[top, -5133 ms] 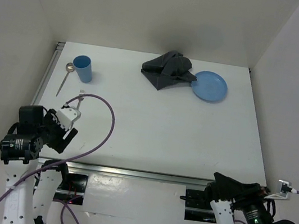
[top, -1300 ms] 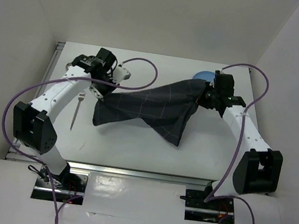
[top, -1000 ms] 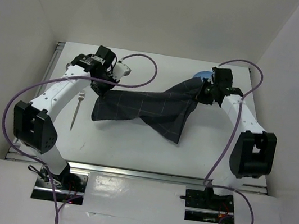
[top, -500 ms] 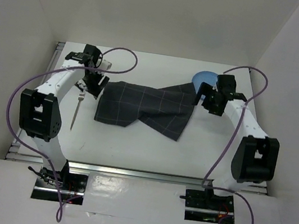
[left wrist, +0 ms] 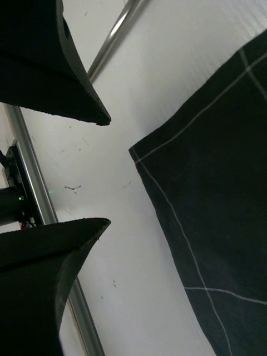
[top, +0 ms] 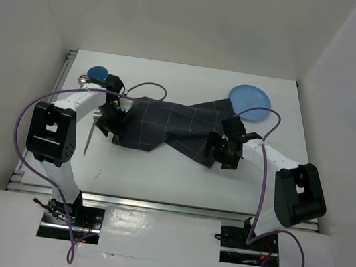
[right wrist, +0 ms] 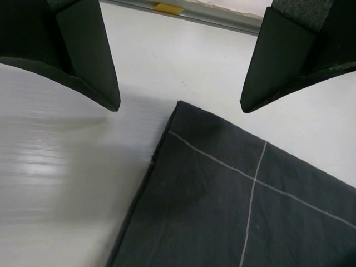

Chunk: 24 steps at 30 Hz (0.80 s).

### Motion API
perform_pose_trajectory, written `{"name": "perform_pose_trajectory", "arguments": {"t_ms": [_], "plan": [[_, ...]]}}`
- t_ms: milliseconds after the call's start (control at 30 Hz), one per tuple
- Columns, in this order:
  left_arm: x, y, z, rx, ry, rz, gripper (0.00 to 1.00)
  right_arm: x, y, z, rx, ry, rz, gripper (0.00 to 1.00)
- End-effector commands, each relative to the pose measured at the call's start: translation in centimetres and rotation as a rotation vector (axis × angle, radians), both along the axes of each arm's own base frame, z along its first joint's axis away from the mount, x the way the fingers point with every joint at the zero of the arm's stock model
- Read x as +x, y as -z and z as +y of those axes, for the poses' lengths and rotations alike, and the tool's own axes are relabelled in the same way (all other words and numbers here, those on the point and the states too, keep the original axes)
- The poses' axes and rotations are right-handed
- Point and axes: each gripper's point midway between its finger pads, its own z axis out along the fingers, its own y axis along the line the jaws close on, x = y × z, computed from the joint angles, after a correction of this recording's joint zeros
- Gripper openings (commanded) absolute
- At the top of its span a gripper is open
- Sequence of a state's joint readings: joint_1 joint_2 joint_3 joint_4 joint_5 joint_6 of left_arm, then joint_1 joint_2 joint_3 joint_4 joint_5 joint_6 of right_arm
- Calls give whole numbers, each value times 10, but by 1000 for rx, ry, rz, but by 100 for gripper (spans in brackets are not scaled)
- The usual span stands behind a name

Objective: Set the dinner table for one person

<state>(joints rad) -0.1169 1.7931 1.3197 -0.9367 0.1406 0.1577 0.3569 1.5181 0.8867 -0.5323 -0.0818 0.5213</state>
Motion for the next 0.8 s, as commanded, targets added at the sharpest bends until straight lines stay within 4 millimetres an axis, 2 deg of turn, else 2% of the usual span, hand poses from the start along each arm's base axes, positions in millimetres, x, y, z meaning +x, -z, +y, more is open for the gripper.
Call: {"name": "perform_pose_trajectory", "arguments": {"t_ms": [0, 100, 200, 267, 300, 333, 400, 467, 600, 633, 700, 733, 767], "plan": [[7, 11, -5, -44, 12, 4, 73, 15, 8, 15, 31, 25, -67, 95], [5, 23, -1, -22, 23, 18, 72, 9, 25, 15, 33, 18, -36, 88], [6, 41, 3, 1, 21, 29, 72, 7, 35, 12, 7, 46, -43, 87], [8, 45, -2, -27, 23, 44, 70, 16, 30, 19, 38, 40, -81, 81], [10, 48, -4, -39, 24, 43, 65, 17, 32, 21, 49, 34, -79, 74], [12, 52, -3, -31, 15, 40, 59, 15, 38, 20, 37, 25, -64, 60], [18, 53, -2, -21, 3, 17, 55, 15, 37, 25, 52, 13, -37, 46], [19, 59, -2, -19, 12, 27, 55, 14, 34, 29, 69, 4, -27, 44], [18, 59, -8, -54, 24, 40, 50, 4, 27, 27, 87, 7, -34, 45], [14, 61, -9, -62, 24, 49, 46, 5, 24, 27, 91, 7, -44, 42], [17, 65, -9, -62, 24, 45, 33, 4, 24, 27, 94, 7, -51, 30], [16, 68, -9, -61, 24, 57, 10, 4, 24, 27, 94, 7, -51, 16], [19, 69, -7, -63, 15, 46, 0, 3, 22, 28, 99, 3, -40, 7]]}}
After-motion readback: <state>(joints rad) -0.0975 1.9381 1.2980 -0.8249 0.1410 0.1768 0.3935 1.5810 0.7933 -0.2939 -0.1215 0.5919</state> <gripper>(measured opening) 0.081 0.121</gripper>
